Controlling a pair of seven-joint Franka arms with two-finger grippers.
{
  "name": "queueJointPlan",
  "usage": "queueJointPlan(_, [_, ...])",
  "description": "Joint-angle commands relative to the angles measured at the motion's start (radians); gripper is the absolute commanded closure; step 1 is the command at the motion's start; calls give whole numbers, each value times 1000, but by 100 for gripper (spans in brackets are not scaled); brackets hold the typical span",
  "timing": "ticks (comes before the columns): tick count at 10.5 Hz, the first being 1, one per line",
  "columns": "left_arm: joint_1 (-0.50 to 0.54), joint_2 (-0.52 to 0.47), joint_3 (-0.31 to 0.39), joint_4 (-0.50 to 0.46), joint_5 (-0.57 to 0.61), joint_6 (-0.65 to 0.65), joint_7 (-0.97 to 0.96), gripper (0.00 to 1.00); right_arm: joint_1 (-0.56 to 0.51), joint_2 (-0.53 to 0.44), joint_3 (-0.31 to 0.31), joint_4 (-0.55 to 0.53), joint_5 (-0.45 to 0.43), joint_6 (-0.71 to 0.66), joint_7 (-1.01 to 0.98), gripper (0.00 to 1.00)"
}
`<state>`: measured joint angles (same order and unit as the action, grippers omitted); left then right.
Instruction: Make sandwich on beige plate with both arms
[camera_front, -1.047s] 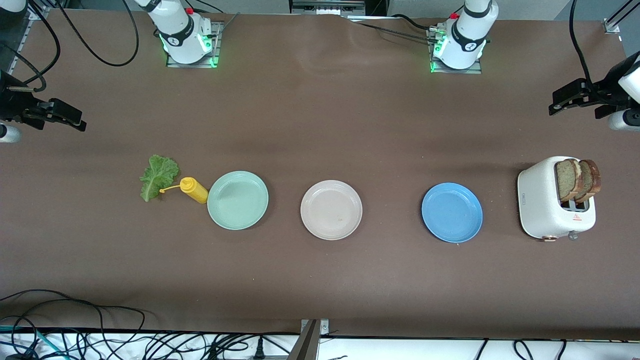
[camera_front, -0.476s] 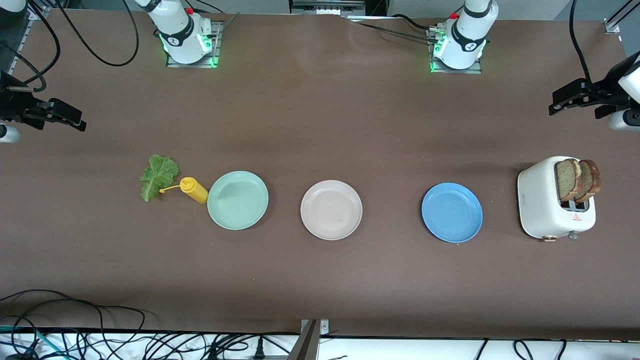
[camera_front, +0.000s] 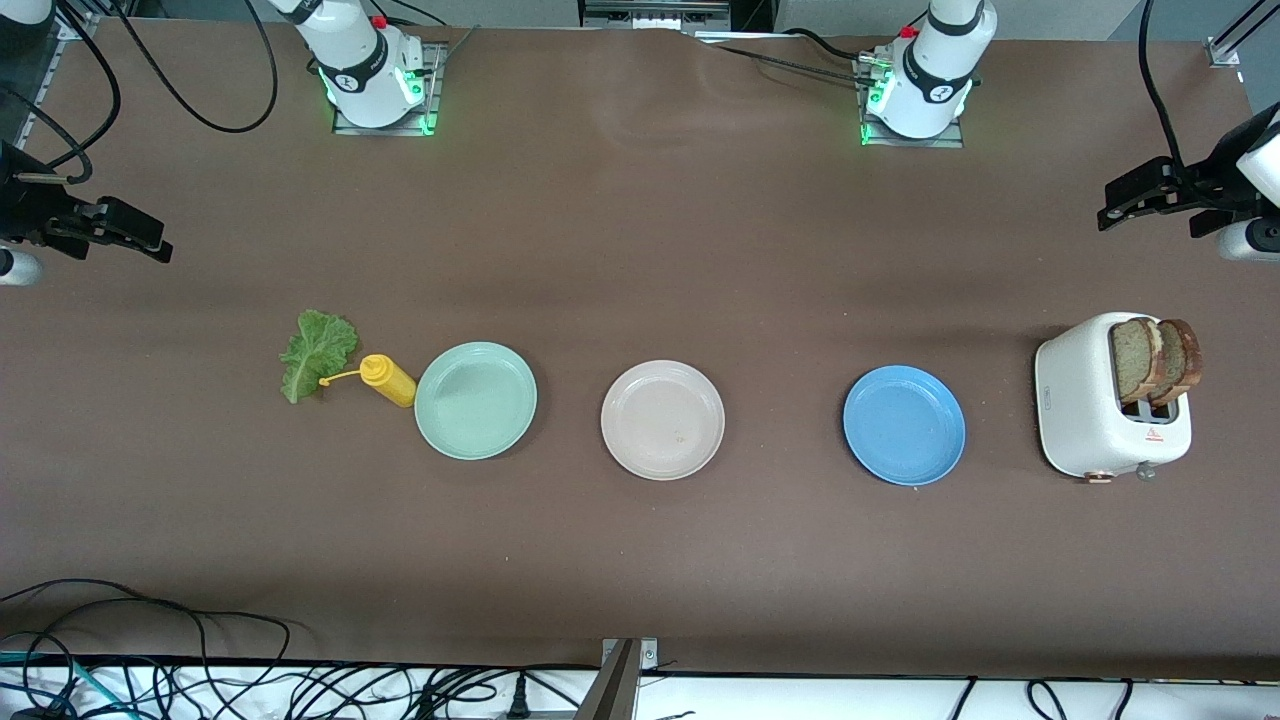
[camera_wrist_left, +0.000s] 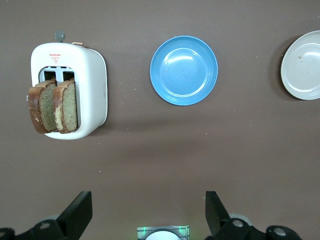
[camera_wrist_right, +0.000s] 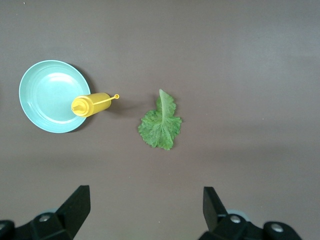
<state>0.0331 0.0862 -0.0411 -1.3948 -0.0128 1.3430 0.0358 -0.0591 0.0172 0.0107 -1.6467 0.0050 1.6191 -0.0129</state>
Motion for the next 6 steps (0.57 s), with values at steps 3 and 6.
queueJointPlan(3, [-1, -3, -2, 5, 13, 1, 15, 0, -4, 1, -3, 15, 18, -18, -6, 0])
queueJointPlan(6, [-1, -3, -2, 5, 17, 1, 16, 0, -5, 3, -3, 15, 18, -19, -6, 0])
